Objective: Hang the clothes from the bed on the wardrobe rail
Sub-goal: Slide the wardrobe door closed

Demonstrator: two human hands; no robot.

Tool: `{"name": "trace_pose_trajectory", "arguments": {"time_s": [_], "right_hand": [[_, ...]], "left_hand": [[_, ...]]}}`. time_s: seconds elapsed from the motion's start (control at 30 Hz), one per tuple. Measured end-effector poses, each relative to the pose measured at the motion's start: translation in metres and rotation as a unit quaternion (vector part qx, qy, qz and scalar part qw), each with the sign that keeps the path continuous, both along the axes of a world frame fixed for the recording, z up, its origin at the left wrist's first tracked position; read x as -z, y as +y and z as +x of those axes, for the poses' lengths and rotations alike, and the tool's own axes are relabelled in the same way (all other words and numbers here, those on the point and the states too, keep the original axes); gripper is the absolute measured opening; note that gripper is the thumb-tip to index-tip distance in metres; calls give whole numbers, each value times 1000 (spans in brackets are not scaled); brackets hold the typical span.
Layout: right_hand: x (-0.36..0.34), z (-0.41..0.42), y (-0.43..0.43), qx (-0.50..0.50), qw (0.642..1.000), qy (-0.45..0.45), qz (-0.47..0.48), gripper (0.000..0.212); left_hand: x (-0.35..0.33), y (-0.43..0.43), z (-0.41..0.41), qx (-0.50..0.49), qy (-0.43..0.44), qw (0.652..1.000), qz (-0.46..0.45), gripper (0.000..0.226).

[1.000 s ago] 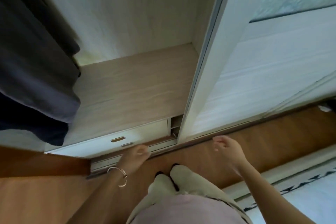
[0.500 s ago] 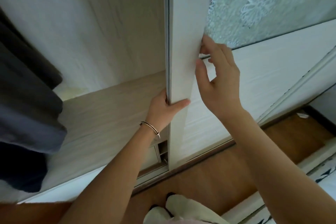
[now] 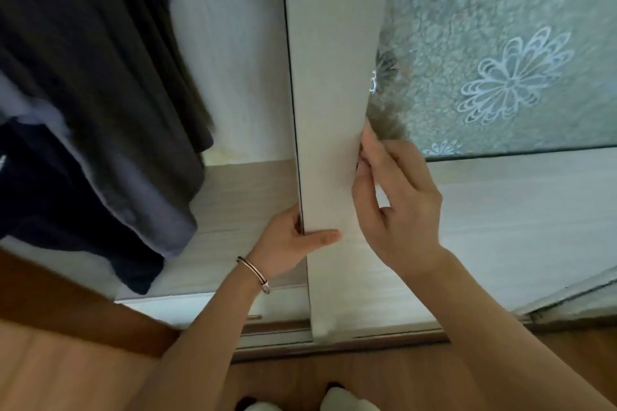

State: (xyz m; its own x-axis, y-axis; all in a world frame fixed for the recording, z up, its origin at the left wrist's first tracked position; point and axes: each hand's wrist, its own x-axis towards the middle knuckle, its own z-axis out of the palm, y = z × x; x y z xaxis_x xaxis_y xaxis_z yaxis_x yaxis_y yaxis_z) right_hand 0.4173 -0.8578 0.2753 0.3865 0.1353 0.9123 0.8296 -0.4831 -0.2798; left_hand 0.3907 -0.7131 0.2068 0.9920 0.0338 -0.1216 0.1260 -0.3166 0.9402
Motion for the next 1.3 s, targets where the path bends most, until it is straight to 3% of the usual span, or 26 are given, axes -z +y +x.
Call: {"name": "trace_pose_trajectory", "arguments": {"time_s": [0.13,0.3,0.47,0.57,0.67,0.77,0.93,1.2,1.3], "right_hand": [[-1,-3,48,10,993,-96,-64,31],[-5,-16,125,59,974,-201,-83,30],[-5,-37,203,47,965,-231,-117,33],[-5,-52,246,25,966,-230,-121,33],[-6,-64,284,-5,968,-216,-130,31],[-9,-76,317,-3,963,-219,-159,34],[-12,-99,365,-7,948,-224,-227,46],[-17,-125,424,-47,930,-212,-296,45],[-17,-129,441,-40,918,-228,-322,51]], "left_hand": [[0,58,-27,-49,17,999,-5,30],[-3,128,-71,-138,17,990,-5,52],[-22,188,-123,-216,-53,969,106,45],[-39,218,-147,-274,-137,935,180,46],[-41,241,-159,-342,-165,896,229,62],[-38,257,-168,-386,-157,869,265,76],[-28,290,-180,-466,-118,775,410,87],[-35,328,-193,-541,-70,718,433,85],[-36,343,-198,-555,-53,718,417,82]]}}
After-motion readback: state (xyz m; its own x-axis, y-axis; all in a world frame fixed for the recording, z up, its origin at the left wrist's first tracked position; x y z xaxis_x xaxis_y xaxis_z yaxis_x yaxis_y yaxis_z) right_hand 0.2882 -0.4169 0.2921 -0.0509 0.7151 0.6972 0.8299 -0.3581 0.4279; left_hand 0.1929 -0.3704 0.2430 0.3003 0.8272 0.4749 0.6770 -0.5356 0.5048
